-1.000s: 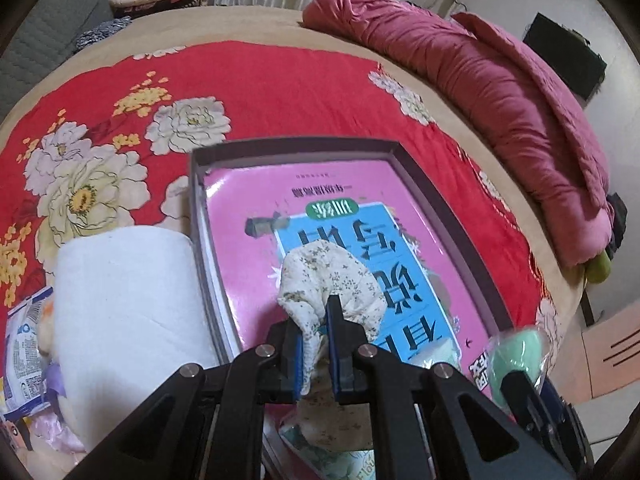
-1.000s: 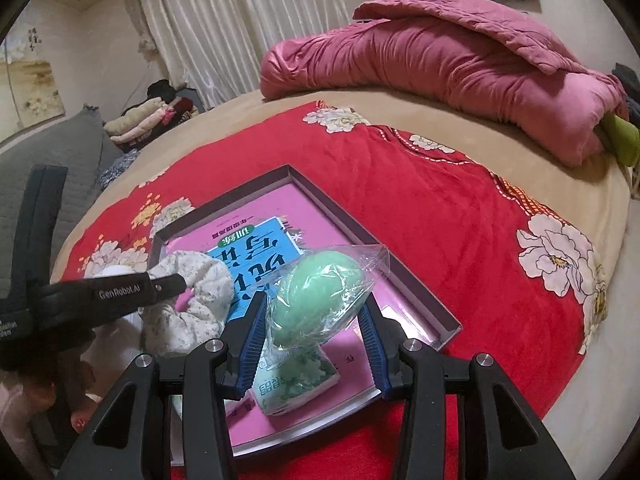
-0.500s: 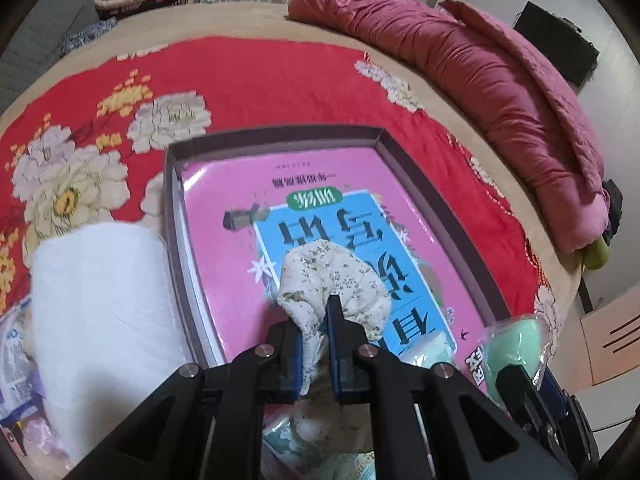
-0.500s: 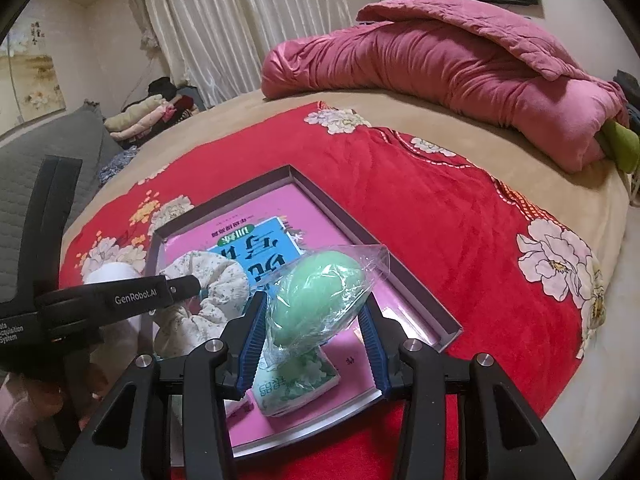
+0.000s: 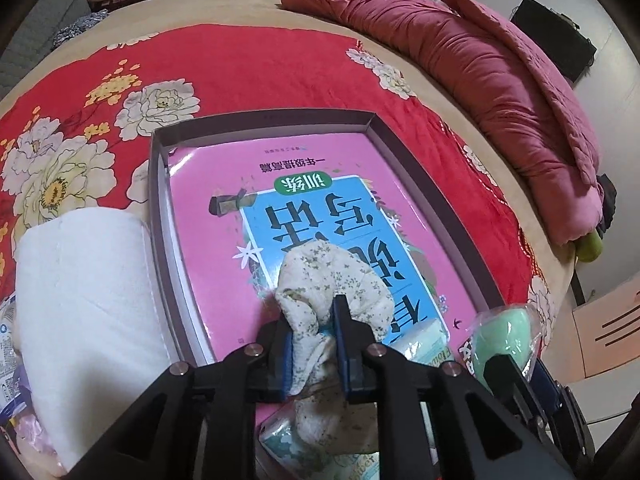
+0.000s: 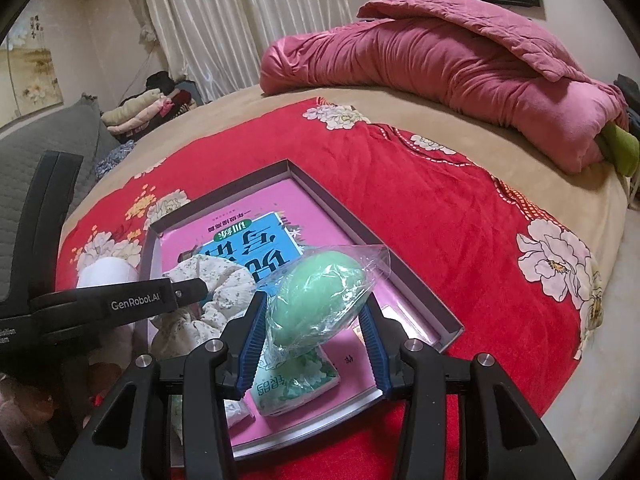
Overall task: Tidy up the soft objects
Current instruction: 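Open both grippers to drop the scrunchie and sponge into the tray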
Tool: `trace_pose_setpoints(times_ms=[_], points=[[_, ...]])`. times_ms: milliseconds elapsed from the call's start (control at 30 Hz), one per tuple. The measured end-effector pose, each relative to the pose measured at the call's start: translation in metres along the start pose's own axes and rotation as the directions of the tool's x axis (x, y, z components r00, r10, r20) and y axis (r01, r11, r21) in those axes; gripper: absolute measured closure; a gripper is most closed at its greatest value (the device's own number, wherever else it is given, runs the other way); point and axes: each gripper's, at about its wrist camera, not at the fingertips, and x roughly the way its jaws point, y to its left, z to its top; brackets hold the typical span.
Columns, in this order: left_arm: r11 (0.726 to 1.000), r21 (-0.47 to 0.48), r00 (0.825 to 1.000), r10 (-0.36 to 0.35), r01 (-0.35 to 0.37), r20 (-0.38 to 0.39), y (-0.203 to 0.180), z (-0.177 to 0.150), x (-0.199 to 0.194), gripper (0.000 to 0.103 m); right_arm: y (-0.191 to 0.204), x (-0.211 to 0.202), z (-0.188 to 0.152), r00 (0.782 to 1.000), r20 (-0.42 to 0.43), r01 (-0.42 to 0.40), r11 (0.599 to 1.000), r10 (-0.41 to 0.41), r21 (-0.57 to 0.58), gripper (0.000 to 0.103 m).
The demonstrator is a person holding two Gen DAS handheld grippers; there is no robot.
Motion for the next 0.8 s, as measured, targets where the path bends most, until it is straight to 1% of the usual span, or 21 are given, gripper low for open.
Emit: trace_pose_setpoints(times_ms=[67, 133, 233, 400, 667, 700, 800], points=[[1.000, 0.007, 1.000, -0.007, 0.007, 0.002, -0.001, 0.000, -0.001, 0.078, 0.000, 0.001, 0.000, 1.000, -0.005, 0.002, 1.000, -0.002, 0.004, 0.055], [1.000, 0.016, 1.000, -0.015, 0.014, 0.007, -0.004, -0.001, -0.003, 0.070, -0.001, 0.001, 0.000, 1.000, -0.009, 0.007, 1.000, -0.007, 0.007, 0.055], [0.999, 0.033, 1.000, -0.020, 0.019, 0.022, -0.007, -0.002, -0.008, 0.063, -0.002, 0.006, -0.001, 0.999, -0.029, 0.019, 1.000, -0.018, 0.012, 0.055], [0.999, 0.037, 0.999, -0.016, 0.015, 0.041, -0.008, -0.002, -0.016, 0.061, -0.006, 0.018, -0.001, 0.996, -0.078, 0.049, 0.999, -0.048, 0.023, 0.055], [0.998, 0.006, 0.994, -0.061, 0.061, 0.088, -0.003, 0.003, -0.035, 0.061, -0.012, 0.026, -0.003, 0.989, -0.113, 0.099, 0.994, -0.094, 0.041, 0.055], [0.998, 0.002, 0.993, -0.068, 0.068, 0.094, -0.003, 0.003, -0.038, 0.061, -0.014, 0.027, -0.003, 0.988, -0.116, 0.107, 0.993, -0.101, 0.048, 0.055], [0.998, -0.001, 0.992, -0.063, 0.064, 0.108, -0.002, 0.004, -0.042, 0.060, -0.017, 0.028, -0.004, 0.987, -0.124, 0.112, 0.992, -0.104, 0.062, 0.049]])
